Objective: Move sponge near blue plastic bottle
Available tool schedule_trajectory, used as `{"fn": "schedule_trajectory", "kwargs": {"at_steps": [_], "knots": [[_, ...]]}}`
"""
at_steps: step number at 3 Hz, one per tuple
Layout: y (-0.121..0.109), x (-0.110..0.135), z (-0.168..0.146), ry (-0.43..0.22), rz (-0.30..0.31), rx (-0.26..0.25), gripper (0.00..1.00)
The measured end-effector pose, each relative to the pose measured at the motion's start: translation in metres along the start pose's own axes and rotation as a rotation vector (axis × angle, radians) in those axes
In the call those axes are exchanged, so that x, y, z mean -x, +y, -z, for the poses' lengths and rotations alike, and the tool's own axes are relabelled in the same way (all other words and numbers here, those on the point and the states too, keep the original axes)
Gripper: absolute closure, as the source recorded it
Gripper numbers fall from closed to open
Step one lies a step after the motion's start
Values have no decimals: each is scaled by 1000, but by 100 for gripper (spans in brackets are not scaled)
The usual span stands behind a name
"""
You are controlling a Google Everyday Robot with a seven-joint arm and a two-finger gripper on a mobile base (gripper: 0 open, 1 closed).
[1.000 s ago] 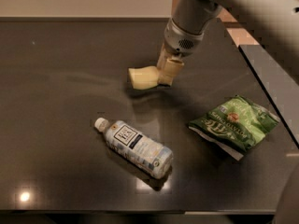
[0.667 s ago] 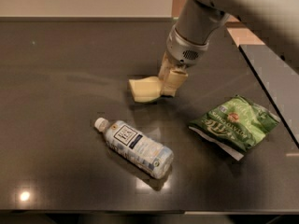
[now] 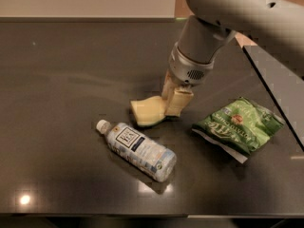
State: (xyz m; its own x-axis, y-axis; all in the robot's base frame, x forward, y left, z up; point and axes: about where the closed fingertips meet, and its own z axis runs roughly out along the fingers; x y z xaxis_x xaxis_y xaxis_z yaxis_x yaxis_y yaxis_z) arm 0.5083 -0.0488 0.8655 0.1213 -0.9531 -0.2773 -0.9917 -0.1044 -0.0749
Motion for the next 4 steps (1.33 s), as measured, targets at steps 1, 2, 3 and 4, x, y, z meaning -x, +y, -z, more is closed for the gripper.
{"fn": "schedule_trajectory", "kwargs": {"at_steps": [1, 2, 3, 4], "knots": [[16, 0, -4, 10, 14, 11, 82], [26, 3, -5, 6, 21, 18, 59], [32, 5, -6, 4, 25, 22, 36], [36, 6, -6, 2, 26, 20, 13]]}}
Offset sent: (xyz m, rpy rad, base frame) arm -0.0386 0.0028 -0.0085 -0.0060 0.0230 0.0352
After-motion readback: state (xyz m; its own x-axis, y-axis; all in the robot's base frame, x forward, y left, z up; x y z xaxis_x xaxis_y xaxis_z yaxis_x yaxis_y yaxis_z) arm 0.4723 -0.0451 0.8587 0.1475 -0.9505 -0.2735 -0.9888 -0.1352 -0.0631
